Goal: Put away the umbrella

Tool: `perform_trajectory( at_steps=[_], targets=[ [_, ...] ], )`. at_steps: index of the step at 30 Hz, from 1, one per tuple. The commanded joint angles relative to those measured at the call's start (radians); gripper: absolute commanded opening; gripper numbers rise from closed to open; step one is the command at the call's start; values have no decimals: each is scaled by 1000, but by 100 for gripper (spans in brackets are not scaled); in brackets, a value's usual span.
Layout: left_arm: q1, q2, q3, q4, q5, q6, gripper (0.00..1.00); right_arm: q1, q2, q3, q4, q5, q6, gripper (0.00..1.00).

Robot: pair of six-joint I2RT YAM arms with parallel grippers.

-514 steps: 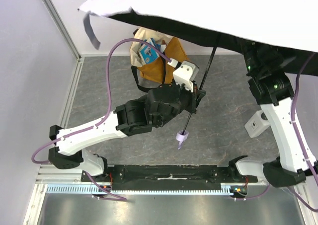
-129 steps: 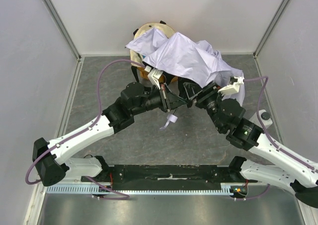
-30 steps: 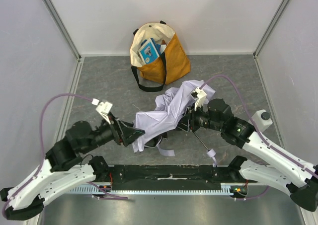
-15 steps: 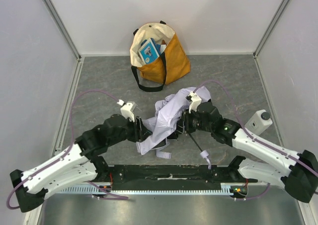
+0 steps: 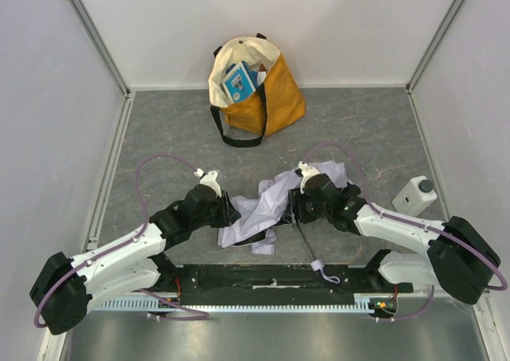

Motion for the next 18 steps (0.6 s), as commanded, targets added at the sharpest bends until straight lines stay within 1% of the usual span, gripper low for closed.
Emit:
perform_trajectory(
  at_steps=[1, 3, 4, 8, 11, 13, 15, 17, 18],
  targets=[
    [9, -33, -24, 93, 42, -51, 34, -4, -95, -32, -20, 16, -6, 63],
    [10, -56, -39, 107, 69, -60, 34, -4, -162, -61, -17, -24, 25, 71],
    [9, -62, -44, 112, 75, -65, 34, -4, -192, -77, -19, -29, 48, 72],
    [9, -64, -58, 116, 92, -75, 34, -4, -252, -135, -34, -36, 77, 73],
    [9, -59, -61, 116, 100, -80, 35, -4, -244, -193, -6, -55, 89, 68],
    [9, -58, -61, 116, 103, -82, 35, -1, -223, -225, 47, -87, 109, 63],
    [9, -56, -61, 116, 103, -78, 35, 7, -209, -239, 67, -78, 120, 59],
    [9, -53, -59, 112, 105, -78, 35, 8, -197, -236, 67, -39, 114, 48],
    [8, -50, -59, 112, 108, -80, 35, 8, -190, -233, 102, -24, 108, 41]
  ],
)
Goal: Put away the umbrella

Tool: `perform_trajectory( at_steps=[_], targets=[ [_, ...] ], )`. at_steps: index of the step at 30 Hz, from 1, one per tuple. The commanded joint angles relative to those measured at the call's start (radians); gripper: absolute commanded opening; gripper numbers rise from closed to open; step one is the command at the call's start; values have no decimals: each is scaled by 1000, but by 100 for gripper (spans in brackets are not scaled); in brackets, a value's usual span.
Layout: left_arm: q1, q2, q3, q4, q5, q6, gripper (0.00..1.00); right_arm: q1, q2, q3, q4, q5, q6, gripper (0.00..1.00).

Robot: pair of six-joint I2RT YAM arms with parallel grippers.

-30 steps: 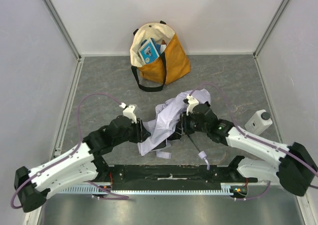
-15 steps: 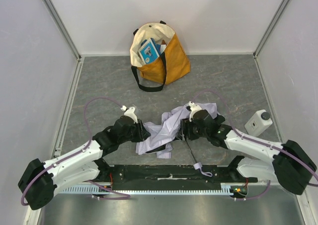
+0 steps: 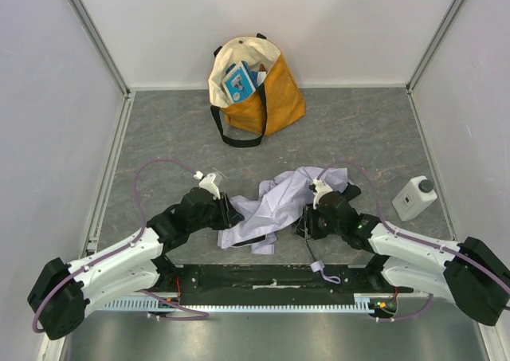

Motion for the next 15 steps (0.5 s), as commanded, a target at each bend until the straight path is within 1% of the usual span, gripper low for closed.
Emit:
perform_trajectory(
  at_steps=[1, 3, 4, 5, 8, 11, 15],
  targets=[
    [4, 5, -7, 37, 24, -29, 35, 6, 22, -7, 105, 42, 12, 34],
    [4, 1, -7, 32, 27, -30, 35, 6, 29, -12, 161, 36, 15, 19],
    [4, -10, -6, 21, 21, -26, 35, 6, 21, -18, 204, 28, 18, 7],
    [4, -13, -1, 9, 19, -23, 35, 6, 1, -27, 225, 18, 17, 0],
    [6, -57, 24, -34, 13, -10, 35, 6, -124, -64, 328, 5, -16, 0],
    [9, -106, 60, -61, 50, -7, 35, 4, -232, -38, 348, -22, -43, 0],
    [12, -177, 141, -135, 39, 14, 36, 3, -238, 66, 305, -99, -97, 0]
  ],
)
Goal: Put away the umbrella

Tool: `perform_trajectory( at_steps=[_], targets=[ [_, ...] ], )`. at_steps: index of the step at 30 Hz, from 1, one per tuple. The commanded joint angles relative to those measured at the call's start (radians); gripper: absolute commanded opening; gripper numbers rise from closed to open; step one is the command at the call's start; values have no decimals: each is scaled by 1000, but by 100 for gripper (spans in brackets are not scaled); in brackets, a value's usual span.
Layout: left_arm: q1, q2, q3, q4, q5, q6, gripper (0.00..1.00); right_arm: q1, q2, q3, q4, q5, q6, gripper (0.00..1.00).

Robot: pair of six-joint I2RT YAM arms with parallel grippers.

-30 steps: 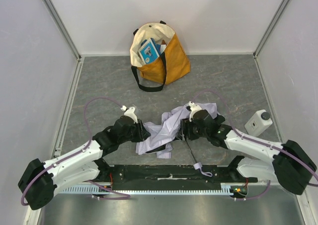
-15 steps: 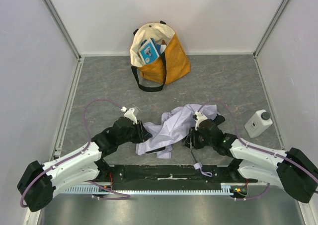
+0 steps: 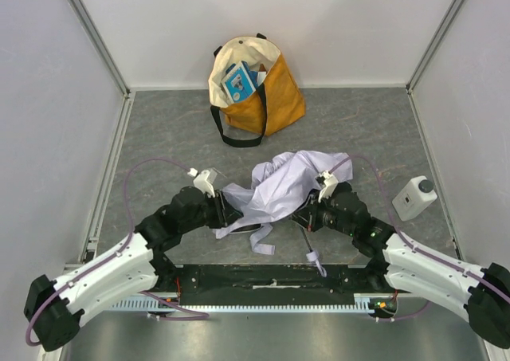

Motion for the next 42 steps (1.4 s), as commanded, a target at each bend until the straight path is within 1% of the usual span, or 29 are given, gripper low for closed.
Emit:
perform_trajectory(
  at_steps=[1, 4, 6, 8, 11, 14, 17, 20, 22, 24, 26, 28, 30, 33, 34, 37, 40, 42],
  targets=[
    [10, -71, 135, -74, 1, 28, 36, -5, -22, 136, 100, -89, -76, 0],
    [12, -90, 208, -149, -57, 77, 36, -25, -47, 172, 121, -155, -53, 0],
    [18, -76, 241, -206, -123, 115, 36, -40, -73, 192, 142, -210, -27, 0],
    [30, -53, 269, -258, -180, 143, 36, -50, -102, 210, 153, -233, -8, 0],
    [67, -27, 294, -278, -182, 181, 35, -63, -140, 238, 164, -250, 26, 0],
    [95, -28, 324, -280, -121, 200, 36, -68, -159, 284, 126, -247, 24, 0],
    [98, -64, 370, -261, -30, 232, 41, -68, -171, 307, 107, -247, 23, 0],
    [98, -105, 439, -277, 89, 266, 51, -67, -180, 371, -36, -154, -42, 0],
    [98, -124, 505, -318, 169, 267, 56, -68, -182, 419, -171, -48, -88, 0],
    [96, -148, 562, -358, 237, 246, 62, -67, -177, 452, -247, 40, -123, 0],
    [98, -154, 628, -402, 298, 211, 66, -68, -170, 472, -282, 100, -154, 0],
    [98, -148, 689, -433, 340, 160, 67, -68, -156, 482, -284, 137, -172, 0],
    [98, -134, 723, -429, 378, 100, 68, -68, -141, 482, -266, 149, -195, 0],
    [98, -87, 736, -378, 450, 17, 68, -68, -108, 489, -240, 170, -227, 0],
    [96, -67, 731, -351, 469, -9, 71, -68, -99, 495, -236, 173, -237, 0],
    [96, -16, 688, -253, 502, -78, 71, -70, -85, 514, -227, 170, -260, 0],
    [96, 11, 651, -196, 481, -96, 71, -70, -76, 526, -230, 158, -270, 0],
    [98, 21, 616, -142, 472, -113, 72, -70, -79, 525, -232, 123, -274, 0]
  ],
)
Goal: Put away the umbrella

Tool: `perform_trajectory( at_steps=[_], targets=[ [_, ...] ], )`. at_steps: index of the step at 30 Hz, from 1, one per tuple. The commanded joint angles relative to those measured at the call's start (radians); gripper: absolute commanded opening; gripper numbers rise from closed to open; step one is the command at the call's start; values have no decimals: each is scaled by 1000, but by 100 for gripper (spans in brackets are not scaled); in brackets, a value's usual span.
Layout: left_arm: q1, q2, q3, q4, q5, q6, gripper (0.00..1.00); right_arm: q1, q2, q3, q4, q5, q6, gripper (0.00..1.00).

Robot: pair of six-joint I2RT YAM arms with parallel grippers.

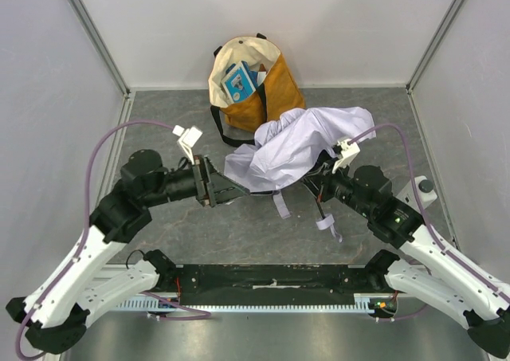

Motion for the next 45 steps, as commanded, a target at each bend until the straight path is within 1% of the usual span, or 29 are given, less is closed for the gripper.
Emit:
perform_trajectory(
  at_steps=[1, 4, 7, 9, 12, 15, 16, 18, 20, 22, 23, 25, 27, 28, 29, 30, 31, 32, 33, 34, 35, 36, 37, 40, 43, 45],
  targets=[
    [6, 25, -67, 153, 27, -111, 72, -2, -21, 79, 112, -24, -46, 0],
    [6, 49, -131, 244, 26, -197, 75, -2, -38, 69, 112, -33, -37, 0],
    [6, 75, -145, 253, -8, -223, 76, -2, -44, 66, 115, -63, -34, 0],
    [6, 82, -139, 224, -60, -204, 77, -2, -52, 63, 114, -86, -32, 0],
    [9, 82, -136, 181, -130, -147, 76, -2, -72, 58, 123, -161, -27, 0],
    [15, 86, -157, 192, -143, -81, 74, -2, -87, 50, 146, -284, -20, 0],
    [17, 88, -173, 211, -134, -61, 71, -4, -95, 41, 157, -330, -12, 0],
    [21, 89, -213, 294, -68, 14, 71, -1, -110, 20, 183, -399, -9, 0],
    [23, 76, -217, 331, 25, 97, 72, -1, -132, 0, 168, -381, -24, 0],
    [23, 13, -227, 366, 157, 184, 70, -1, -159, -22, 158, -352, -47, 0],
    [21, -44, -230, 368, 200, 229, 70, -2, -171, -31, 160, -350, -53, 0],
    [23, -165, -193, 260, 213, 310, 74, -4, -176, -40, 166, -353, -58, 0],
    [23, -224, -127, 143, 151, 365, 76, -2, -164, -39, 174, -375, -60, 0],
    [23, -227, -86, 88, 82, 367, 79, -2, -159, -37, 178, -393, -60, 0],
    [21, -219, -44, 24, -30, 352, 80, -4, -156, -37, 184, -413, -58, 0],
    [23, -193, -12, -39, -143, 311, 81, -2, -155, -37, 190, -428, -55, 0],
    [23, -157, 28, -93, -220, 251, 79, -2, -156, -36, 191, -448, -53, 0],
    [23, -123, 54, -139, -283, 213, 79, -1, -156, -37, 221, -464, -55, 0],
    [23, -91, 69, -147, -295, 185, 81, -4, -156, -34, 223, -478, -57, 0],
    [23, -69, 68, -111, -263, 177, 84, -2, -155, -33, 224, -493, -55, 0],
    [21, -54, 51, -30, -199, 172, 91, -2, -152, -30, 226, -504, -57, 0],
    [23, -34, 30, 56, -157, 162, 93, -1, -149, -26, 226, -514, -55, 0],
    [21, -20, 22, 114, -119, 149, 93, -1, -145, -22, 226, -522, -57, 0],
    [24, 34, 28, 216, -86, 131, 94, -2, -141, -14, 227, -539, -52, 0],
    [24, 89, 10, 346, -22, 67, 95, -2, -132, -14, 235, -547, -47, 0],
    [26, 127, 10, 354, -40, 31, 95, -4, -126, -16, 249, -551, -44, 0]
  ],
)
